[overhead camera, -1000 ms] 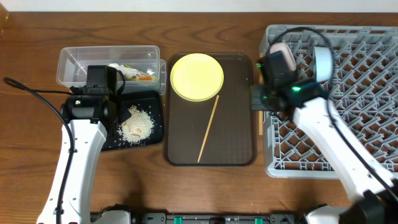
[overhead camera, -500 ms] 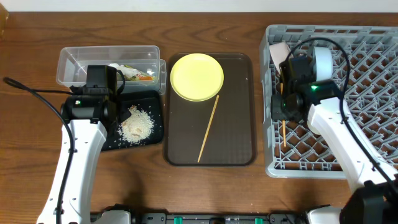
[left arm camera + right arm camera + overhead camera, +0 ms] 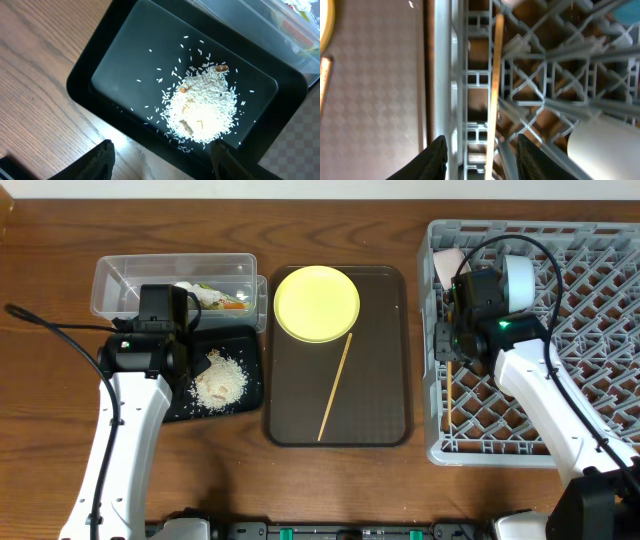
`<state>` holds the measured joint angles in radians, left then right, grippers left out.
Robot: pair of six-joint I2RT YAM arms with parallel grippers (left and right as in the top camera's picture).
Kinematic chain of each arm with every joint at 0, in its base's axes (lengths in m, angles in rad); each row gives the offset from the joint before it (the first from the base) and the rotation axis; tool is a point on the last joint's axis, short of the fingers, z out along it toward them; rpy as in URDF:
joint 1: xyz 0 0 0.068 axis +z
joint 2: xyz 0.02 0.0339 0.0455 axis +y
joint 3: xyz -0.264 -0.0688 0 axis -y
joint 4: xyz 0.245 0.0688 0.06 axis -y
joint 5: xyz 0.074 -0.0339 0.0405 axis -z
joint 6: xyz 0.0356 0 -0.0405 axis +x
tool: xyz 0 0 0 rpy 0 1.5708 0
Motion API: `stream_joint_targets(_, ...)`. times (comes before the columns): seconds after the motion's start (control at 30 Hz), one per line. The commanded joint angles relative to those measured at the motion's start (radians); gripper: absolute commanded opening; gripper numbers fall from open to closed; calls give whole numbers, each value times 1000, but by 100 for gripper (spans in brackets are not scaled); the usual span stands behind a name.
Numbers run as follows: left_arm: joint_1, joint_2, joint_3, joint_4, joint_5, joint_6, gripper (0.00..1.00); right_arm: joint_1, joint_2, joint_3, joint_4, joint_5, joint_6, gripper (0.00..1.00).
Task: Sort waste into correct bins and load items into the dishwasher rack
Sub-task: 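Return the right gripper to the second chopstick and grasp it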
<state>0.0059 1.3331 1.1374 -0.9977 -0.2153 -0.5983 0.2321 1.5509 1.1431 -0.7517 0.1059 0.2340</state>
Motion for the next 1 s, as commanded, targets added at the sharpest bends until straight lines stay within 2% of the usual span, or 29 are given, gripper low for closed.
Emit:
stream_joint_targets(0.0, 5, -14, -10, -3, -2, 10, 64, 8, 4, 10, 29, -7, -16, 43)
stream_joint_targets(0.3, 5, -14, -10, -3, -2, 10, 64, 149, 5, 23, 204, -252, -14, 43)
stream_joint_targets(0.47, 5, -14, -10, -3, -2, 10, 64, 285, 31, 23, 238, -172, 47, 47)
stream_joint_targets(0.77, 5, -14, -10, -3, -2, 10, 64, 462, 220, 23, 254, -124, 195, 43)
stream_joint_targets(0.97, 5, -14, -10, -4, -2, 10, 64, 538, 347, 23, 291, -8, 290, 43)
